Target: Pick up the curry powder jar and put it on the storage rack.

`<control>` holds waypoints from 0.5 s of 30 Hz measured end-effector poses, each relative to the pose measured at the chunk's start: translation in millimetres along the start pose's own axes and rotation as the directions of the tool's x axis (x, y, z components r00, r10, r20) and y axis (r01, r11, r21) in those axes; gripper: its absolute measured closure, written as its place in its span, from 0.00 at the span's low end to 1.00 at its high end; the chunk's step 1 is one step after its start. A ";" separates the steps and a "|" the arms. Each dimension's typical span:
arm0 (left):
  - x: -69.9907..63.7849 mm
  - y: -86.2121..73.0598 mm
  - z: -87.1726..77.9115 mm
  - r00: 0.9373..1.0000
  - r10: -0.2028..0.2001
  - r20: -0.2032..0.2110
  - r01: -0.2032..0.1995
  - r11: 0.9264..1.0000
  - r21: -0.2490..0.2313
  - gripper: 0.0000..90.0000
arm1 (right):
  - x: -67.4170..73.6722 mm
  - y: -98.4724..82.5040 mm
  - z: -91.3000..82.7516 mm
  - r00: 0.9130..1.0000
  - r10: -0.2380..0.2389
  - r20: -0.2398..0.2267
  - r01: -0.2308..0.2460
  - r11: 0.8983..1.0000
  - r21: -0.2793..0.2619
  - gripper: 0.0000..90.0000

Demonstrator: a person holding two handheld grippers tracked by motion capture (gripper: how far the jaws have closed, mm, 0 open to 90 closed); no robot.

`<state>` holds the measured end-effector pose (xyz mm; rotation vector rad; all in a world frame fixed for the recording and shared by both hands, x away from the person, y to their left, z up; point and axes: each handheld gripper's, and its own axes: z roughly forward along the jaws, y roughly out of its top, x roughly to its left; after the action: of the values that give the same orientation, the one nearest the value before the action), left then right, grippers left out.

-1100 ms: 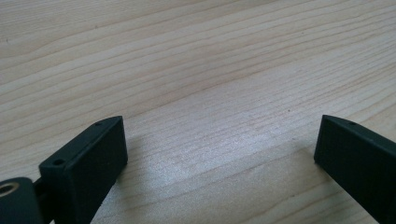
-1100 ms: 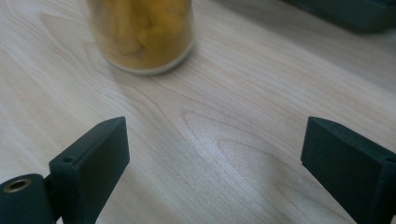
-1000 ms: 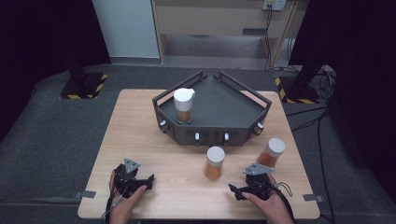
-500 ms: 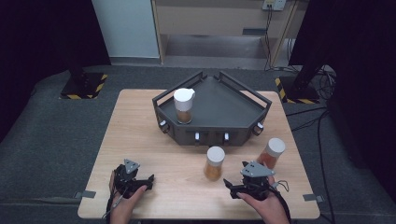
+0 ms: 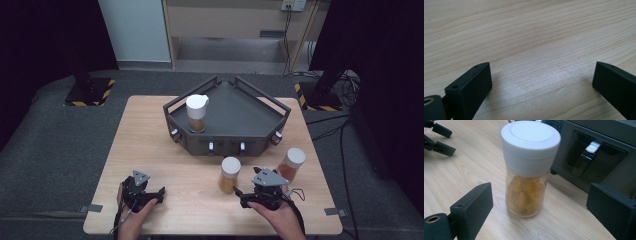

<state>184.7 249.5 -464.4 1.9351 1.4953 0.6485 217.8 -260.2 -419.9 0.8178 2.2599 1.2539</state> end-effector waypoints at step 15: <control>0.1 0.1 0.0 1.000 0.000 0.000 0.000 1.000 0.000 0.01 | -8.0 13.2 18.9 0.996 0.036 -0.080 -0.036 0.999 0.012 0.12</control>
<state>184.8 249.6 -464.4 1.9353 1.4952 0.6482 239.1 -248.5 -417.3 0.8294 2.3258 1.3144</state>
